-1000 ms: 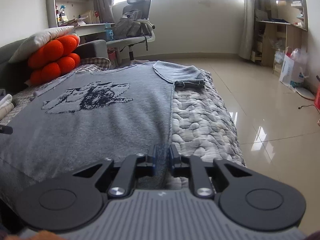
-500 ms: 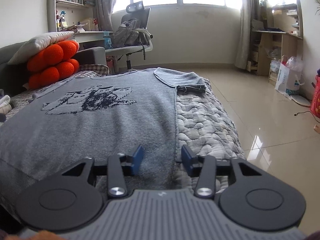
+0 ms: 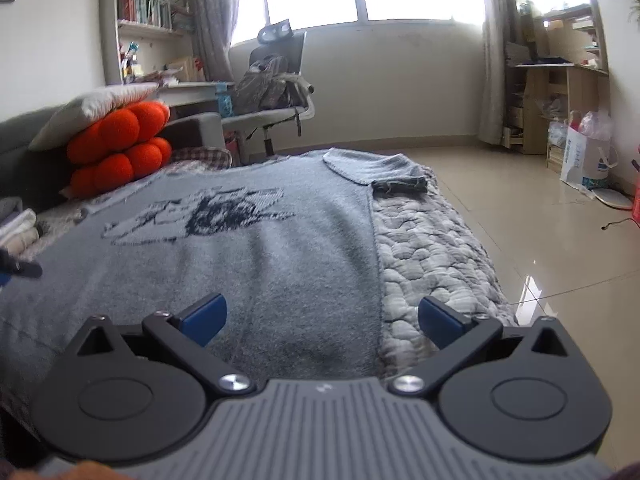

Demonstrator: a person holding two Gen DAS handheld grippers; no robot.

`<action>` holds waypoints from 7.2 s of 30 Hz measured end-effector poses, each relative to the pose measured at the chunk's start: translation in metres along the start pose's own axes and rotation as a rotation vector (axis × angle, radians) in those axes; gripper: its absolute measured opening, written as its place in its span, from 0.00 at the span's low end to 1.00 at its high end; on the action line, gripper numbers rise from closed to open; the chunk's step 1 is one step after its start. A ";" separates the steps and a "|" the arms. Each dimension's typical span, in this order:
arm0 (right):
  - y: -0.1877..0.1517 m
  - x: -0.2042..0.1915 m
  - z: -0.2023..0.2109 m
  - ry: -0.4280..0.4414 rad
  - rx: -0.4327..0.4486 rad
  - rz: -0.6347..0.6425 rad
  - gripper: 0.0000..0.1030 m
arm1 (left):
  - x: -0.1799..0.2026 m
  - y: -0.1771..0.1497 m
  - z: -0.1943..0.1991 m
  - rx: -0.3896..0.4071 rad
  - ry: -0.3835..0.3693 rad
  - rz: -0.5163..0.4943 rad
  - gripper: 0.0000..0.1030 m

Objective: Fold clothes

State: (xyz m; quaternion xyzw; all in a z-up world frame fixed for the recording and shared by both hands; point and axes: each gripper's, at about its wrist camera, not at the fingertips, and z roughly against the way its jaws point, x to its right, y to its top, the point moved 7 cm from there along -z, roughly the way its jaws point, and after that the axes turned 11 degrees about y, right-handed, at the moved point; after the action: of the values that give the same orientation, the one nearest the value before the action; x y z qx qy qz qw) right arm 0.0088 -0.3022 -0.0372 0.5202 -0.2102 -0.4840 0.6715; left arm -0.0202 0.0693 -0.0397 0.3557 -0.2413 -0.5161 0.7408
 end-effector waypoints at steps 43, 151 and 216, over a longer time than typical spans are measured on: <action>-0.010 -0.016 -0.022 -0.157 -0.051 0.040 1.00 | 0.016 0.004 0.023 0.152 0.067 -0.054 0.99; -0.026 0.001 0.044 -0.020 -0.048 -0.133 0.16 | -0.023 -0.055 0.057 -0.033 -0.031 -0.046 0.33; -0.028 0.010 0.073 -0.004 -0.116 -0.116 0.14 | -0.035 -0.078 0.082 -0.062 -0.023 -0.051 0.08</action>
State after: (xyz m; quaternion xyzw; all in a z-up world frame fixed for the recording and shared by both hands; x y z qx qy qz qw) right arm -0.0565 -0.3467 -0.0374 0.4908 -0.1529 -0.5346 0.6708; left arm -0.1385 0.0627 -0.0478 0.3324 -0.2246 -0.5462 0.7354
